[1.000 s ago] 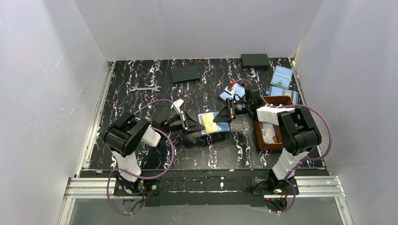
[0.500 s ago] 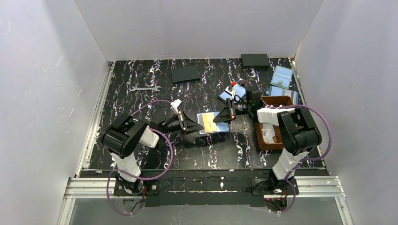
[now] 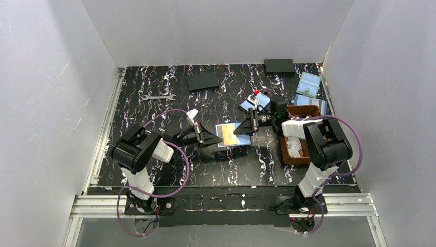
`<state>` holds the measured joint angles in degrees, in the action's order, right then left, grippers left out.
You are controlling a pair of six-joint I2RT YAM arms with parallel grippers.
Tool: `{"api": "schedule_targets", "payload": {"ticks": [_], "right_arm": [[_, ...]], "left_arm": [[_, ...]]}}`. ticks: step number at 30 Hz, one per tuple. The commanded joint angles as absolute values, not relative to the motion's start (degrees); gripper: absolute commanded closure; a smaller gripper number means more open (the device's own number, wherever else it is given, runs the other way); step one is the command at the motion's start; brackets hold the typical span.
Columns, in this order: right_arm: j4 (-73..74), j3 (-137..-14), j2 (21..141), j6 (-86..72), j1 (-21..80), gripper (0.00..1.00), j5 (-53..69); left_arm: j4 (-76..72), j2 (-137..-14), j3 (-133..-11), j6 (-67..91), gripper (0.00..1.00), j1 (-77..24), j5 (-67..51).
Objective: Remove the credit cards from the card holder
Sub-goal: Remove the credit card from the card holder.
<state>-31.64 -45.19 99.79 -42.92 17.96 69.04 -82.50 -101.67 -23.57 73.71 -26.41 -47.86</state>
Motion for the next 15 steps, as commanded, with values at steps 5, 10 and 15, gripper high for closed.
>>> {"api": "schedule_targets", "payload": {"ticks": [5, 10, 15], "right_arm": [[-34.6, -44.3, 97.7, -42.0, 15.8, 0.99, 69.6], [-32.2, -44.9, 97.7, -39.9, 18.2, 0.99, 70.1], [-31.8, -45.7, 97.7, -39.6, 18.1, 0.99, 70.6]], "left_arm": [[-83.8, -99.8, -21.8, 72.5, 1.00, -22.8, -50.7], [-83.8, -98.3, -22.0, 73.3, 1.00, -20.9, -50.8], [-83.8, -98.1, -22.3, 73.7, 1.00, -20.2, -51.4]]}}
